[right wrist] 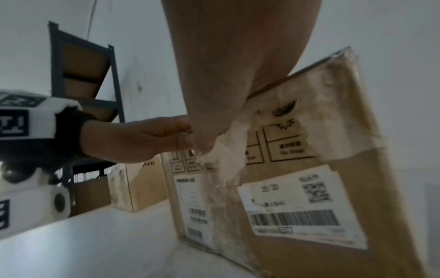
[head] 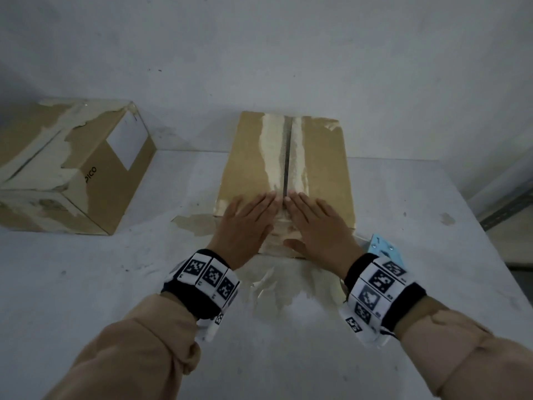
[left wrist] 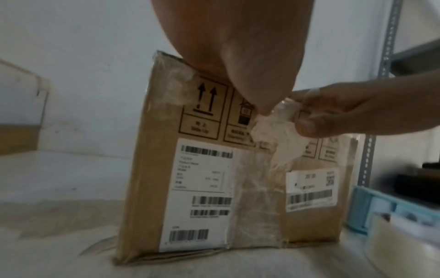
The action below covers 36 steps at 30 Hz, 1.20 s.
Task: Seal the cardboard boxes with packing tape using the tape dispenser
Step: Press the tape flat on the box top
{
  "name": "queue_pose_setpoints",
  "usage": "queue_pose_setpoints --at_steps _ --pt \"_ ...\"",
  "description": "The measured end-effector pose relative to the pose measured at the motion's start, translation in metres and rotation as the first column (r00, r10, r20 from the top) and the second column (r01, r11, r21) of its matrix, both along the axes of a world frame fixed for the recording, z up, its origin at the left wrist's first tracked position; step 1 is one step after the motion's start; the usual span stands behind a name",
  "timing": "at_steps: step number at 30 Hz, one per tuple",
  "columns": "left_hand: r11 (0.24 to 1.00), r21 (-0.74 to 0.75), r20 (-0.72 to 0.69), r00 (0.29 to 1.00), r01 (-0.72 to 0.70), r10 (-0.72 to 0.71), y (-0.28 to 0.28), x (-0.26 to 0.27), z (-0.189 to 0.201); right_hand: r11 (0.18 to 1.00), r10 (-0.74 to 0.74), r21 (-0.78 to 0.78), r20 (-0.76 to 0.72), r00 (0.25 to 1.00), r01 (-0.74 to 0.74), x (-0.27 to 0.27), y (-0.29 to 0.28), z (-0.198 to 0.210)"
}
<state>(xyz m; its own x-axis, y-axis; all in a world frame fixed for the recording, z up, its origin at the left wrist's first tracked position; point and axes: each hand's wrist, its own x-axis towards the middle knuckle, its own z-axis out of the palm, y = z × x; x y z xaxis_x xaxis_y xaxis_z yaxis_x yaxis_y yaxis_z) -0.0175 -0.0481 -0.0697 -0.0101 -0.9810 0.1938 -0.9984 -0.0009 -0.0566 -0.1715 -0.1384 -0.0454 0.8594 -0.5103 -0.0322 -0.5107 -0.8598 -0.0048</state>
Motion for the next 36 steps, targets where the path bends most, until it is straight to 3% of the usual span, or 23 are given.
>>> queue_pose_setpoints --at_steps 5,9,13,17,20,23,25,28,34,36 --pt "1.0 -0.028 0.042 0.999 -0.009 0.01 -0.002 0.0 0.003 0.99 -0.142 -0.037 -0.099 0.985 0.139 -0.028 -0.014 0.004" --pt "0.999 0.05 0.063 0.998 0.012 -0.016 -0.002 0.001 0.004 0.971 -0.224 -0.105 -0.068 0.972 0.216 -0.034 -0.015 0.008" --pt "0.998 0.067 0.034 0.999 -0.021 0.019 -0.001 0.001 0.007 0.959 -0.284 -0.036 -0.054 0.957 0.282 -0.058 -0.024 0.01" --pt "0.987 0.143 -0.141 0.986 -0.068 0.088 -0.007 0.004 0.018 0.956 -0.287 0.049 -0.05 0.957 0.289 -0.073 -0.028 0.01" --pt "0.975 0.048 -0.082 0.972 -0.218 0.222 -0.009 0.014 0.026 0.95 -0.292 0.11 -0.013 0.956 0.292 -0.068 -0.028 0.013" --pt "0.911 0.236 -0.031 0.935 -0.337 0.354 -0.01 0.024 0.027 0.963 -0.245 0.121 0.014 0.969 0.242 -0.052 -0.028 0.01" --pt "0.895 0.313 -0.075 0.931 -0.317 0.356 -0.012 0.024 0.025 0.967 -0.229 0.129 0.053 0.972 0.221 -0.042 -0.029 0.009" --pt "0.914 0.259 -0.241 0.895 -0.314 0.376 -0.012 0.021 0.025 0.967 -0.22 0.152 0.102 0.97 0.203 -0.037 -0.03 0.005" --pt "0.899 0.155 -0.181 0.883 -0.409 0.433 0.0 -0.005 0.031 0.978 -0.131 0.178 0.092 0.987 0.113 -0.044 -0.029 0.001" --pt "0.902 0.121 -0.194 0.882 -0.413 0.43 0.01 -0.009 0.025 0.974 -0.14 0.185 0.021 0.99 0.134 -0.05 -0.027 -0.001"
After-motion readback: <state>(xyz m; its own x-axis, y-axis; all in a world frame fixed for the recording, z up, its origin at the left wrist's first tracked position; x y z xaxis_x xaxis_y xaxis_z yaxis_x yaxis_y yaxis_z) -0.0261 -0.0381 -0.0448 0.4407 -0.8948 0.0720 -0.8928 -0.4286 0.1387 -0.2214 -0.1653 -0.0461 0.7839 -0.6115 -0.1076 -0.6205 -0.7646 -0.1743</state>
